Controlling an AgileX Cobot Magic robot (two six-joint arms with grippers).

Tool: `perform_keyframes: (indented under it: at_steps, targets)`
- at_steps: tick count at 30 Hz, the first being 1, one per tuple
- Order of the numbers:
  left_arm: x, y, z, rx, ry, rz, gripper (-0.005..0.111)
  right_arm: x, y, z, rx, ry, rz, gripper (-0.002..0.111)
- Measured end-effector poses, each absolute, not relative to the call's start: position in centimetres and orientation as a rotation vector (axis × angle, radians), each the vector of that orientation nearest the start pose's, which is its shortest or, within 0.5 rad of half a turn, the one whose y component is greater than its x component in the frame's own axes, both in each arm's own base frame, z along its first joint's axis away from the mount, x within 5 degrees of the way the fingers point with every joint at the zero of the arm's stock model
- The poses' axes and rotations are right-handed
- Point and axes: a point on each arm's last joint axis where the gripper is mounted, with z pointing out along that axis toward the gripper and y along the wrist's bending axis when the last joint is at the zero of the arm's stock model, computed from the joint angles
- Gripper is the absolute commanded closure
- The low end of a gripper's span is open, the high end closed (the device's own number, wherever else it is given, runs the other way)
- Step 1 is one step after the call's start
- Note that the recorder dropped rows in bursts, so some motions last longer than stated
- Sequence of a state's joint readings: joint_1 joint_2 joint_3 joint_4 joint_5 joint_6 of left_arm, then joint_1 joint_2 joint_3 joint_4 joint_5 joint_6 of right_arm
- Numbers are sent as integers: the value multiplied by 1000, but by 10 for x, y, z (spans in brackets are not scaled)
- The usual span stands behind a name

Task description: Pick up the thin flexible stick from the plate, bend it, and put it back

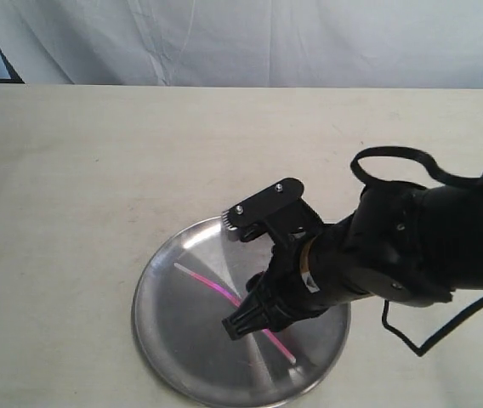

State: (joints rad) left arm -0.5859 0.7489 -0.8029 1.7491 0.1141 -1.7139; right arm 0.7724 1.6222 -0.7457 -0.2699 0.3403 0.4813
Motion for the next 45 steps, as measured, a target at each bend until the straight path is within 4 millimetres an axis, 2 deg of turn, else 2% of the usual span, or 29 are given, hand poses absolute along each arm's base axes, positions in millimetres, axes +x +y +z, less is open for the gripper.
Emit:
perform_keyframes:
  at_steps: [3,8,13,16,21,28,33,39,45]
  targets:
    - [134,-76,415,345,1378,-376,82,207,190,178,-683,2559,215,108]
    - [134,-76,415,344,1378,-375,82,197,178,223,-641,2441,272,108]
    - [134,-76,415,344,1378,-375,82,179,158,262,-590,2360,304,108]
    - [134,-76,415,344,1378,-375,82,172,150,278,-569,2310,332,108]
    - [134,-76,415,344,1378,-375,82,165,144,291,-551,2257,364,108]
    - [134,-76,415,344,1378,-375,82,161,140,297,-542,2229,378,108]
    - [134,-76,415,344,1378,-375,82,149,125,299,-546,2118,389,108]
    - [134,-76,415,343,1378,-374,82,130,85,266,-352,1977,489,108]
    - [134,-76,415,343,1378,-374,82,97,44,235,-139,1717,529,108]
